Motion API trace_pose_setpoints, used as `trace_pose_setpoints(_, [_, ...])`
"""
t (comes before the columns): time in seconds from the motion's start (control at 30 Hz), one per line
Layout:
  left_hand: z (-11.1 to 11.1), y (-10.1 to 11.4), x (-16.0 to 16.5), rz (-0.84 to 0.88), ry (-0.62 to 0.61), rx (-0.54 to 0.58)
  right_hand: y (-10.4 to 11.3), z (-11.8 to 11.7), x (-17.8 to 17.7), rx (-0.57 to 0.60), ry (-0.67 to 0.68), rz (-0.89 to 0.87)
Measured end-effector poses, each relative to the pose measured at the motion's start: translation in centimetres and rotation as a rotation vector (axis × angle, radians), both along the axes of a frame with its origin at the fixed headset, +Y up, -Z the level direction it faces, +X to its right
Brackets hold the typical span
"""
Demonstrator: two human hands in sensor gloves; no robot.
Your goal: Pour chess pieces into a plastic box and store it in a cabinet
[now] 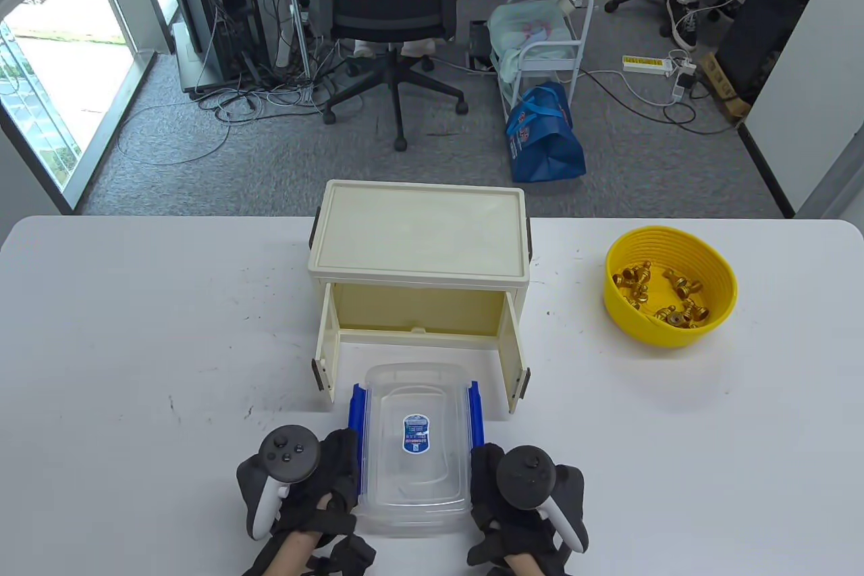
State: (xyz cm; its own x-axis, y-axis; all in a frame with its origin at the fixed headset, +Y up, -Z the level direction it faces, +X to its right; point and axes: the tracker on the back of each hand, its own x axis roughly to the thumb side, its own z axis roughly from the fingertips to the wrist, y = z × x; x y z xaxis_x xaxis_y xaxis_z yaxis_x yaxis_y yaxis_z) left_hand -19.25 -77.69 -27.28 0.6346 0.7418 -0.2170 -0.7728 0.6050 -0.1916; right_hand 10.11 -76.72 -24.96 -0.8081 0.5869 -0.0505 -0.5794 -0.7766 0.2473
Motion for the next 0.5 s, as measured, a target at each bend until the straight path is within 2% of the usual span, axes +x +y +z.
trace_pose_setpoints(0.17, [-0.4,-0.6,-1.4,-0.029,-0.013,-0.039,0.3,0.0,1.2,0.009,-0.042,0.038])
trace_pose_setpoints(0.27, [-0.1,0.7,-2.2,-0.101,0.056,0.075,1.4,0.4,2.0,0.059,-0.055,0.170])
trace_pose_setpoints(0.33, [0.2,1.8,-2.3,-0.150,0.040,0.161,2.3,0.6,2.1,0.121,-0.069,0.178])
trace_pose_setpoints(0.4, [0.5,2.2,-1.7,-0.111,0.004,0.184,2.5,0.7,2.0,0.135,-0.002,0.103])
trace_pose_setpoints(0.5, [0.8,2.1,-0.5,-0.060,-0.071,0.144,2.0,0.4,1.4,0.101,0.097,0.039])
